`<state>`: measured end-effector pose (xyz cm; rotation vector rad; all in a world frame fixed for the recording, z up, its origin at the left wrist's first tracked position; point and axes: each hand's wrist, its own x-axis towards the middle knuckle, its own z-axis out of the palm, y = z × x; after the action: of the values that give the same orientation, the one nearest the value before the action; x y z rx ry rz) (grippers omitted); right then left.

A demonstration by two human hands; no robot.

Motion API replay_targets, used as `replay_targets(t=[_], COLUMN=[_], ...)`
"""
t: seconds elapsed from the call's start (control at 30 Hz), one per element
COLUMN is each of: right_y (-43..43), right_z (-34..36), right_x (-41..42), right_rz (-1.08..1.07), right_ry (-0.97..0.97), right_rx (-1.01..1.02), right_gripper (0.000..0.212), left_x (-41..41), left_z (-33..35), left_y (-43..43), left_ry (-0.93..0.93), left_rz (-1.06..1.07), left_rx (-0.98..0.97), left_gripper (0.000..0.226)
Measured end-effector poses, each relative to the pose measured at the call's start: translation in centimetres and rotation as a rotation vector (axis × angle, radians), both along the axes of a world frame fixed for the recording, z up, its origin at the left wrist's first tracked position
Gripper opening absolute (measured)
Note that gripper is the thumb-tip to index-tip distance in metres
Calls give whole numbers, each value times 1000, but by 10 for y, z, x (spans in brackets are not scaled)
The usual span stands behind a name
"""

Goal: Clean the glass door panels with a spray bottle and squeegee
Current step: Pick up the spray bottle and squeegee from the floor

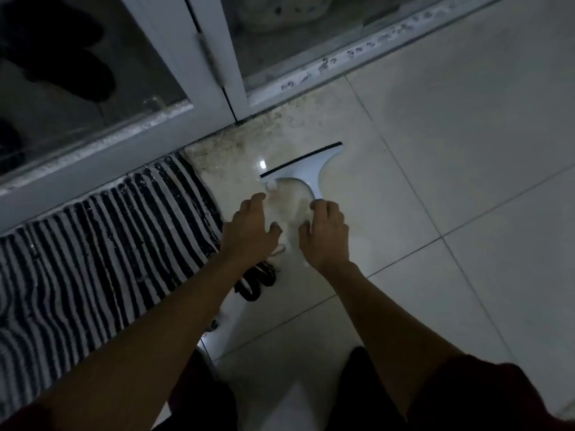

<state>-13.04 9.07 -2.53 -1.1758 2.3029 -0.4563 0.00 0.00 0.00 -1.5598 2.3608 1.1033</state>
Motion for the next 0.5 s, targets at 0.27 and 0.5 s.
replay_targets(t=[0.27, 0.5], right_y=[-37, -52], right_z=[-51, -62], right_x=[-19, -24], right_rz=[10, -63], right_ry=[155, -12], right_rx=[74, 7], right_gripper=[59, 60], left_x=[-18, -26], left_z=[-68, -92], left_y=[-30, -44], left_ry=[254, 241], left_rz=[301, 226], left_rx=[147, 137], left_gripper=[83, 35])
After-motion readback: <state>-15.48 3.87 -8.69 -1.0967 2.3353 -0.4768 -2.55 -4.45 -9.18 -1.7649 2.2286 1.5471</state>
